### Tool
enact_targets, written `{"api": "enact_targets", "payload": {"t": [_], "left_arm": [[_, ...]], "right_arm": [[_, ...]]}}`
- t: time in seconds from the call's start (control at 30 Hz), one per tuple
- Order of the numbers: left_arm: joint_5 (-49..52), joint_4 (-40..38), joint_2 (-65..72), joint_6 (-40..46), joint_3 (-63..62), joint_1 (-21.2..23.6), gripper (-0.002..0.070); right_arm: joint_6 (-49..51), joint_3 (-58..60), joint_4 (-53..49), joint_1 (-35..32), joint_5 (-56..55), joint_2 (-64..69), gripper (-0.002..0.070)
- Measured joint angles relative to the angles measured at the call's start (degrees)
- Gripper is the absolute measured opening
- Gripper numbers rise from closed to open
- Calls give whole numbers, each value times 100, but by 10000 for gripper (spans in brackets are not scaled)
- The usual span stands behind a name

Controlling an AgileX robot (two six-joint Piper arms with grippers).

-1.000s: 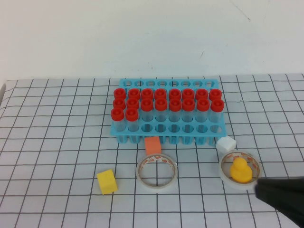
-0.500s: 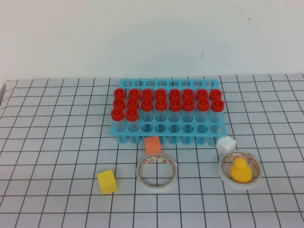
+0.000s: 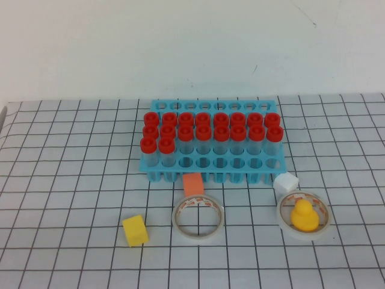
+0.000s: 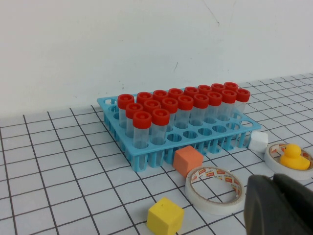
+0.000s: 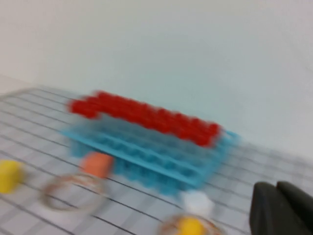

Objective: Place the test tubes

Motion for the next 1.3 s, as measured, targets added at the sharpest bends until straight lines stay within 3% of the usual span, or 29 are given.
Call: {"api": "enact_targets", "payload": {"t": [0.23, 0.5, 0.7, 0.87, 1.3], "left_arm": [[0, 0, 0, 0, 0, 0, -1], [0, 0, 0, 0, 0, 0, -1], [0, 0, 0, 0, 0, 0, -1], [0, 0, 0, 0, 0, 0, -1], [0, 0, 0, 0, 0, 0, -1]], "right_arm": [[584, 103, -102, -1774, 739, -732, -1], [3074, 486, -2028, -3294, 1631, -1785, -1], [4337, 496, -2938, -3470, 2674, -2040, -1], [4434, 485, -3009, -3470, 3244, -2040, -1], [4175, 476, -3009, -3470, 3309, -2083, -1]]}}
